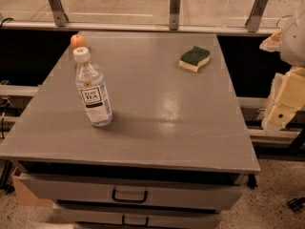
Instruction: Knock blue plastic bottle over
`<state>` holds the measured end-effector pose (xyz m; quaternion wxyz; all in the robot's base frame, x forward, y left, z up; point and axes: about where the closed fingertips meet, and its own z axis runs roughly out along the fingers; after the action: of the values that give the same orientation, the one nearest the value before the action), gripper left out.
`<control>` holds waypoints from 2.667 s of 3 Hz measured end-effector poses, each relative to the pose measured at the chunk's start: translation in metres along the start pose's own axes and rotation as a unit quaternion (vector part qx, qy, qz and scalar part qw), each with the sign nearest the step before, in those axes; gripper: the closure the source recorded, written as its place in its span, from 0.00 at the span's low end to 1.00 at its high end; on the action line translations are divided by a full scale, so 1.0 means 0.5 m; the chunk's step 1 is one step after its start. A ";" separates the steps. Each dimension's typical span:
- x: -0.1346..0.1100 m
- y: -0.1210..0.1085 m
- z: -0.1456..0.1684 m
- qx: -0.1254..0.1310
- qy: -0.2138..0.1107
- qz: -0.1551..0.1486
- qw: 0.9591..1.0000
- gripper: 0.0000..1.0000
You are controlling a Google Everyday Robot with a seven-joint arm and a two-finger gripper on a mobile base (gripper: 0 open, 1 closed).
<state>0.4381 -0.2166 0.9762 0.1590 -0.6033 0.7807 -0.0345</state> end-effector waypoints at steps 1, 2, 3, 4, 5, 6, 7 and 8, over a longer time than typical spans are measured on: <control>0.000 0.000 0.000 0.000 0.000 0.000 1.000 0.00; -0.002 -0.004 0.005 -0.004 -0.014 0.007 1.000 0.00; -0.061 0.018 0.051 -0.032 -0.067 0.033 0.997 0.00; -0.187 0.055 0.079 -0.061 -0.150 0.035 0.986 0.00; -0.341 0.102 0.074 -0.086 -0.232 0.035 0.968 0.00; -0.340 0.103 0.074 -0.085 -0.231 0.035 0.969 0.00; -0.361 0.111 0.086 -0.086 -0.258 0.047 0.961 0.00; -0.441 0.121 0.123 -0.097 -0.320 0.057 0.941 0.00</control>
Offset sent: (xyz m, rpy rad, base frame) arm 0.0062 0.0005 -0.0090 0.0716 0.0283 -0.0095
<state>0.4487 0.0181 0.9486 0.3424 -0.5500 0.7211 0.2455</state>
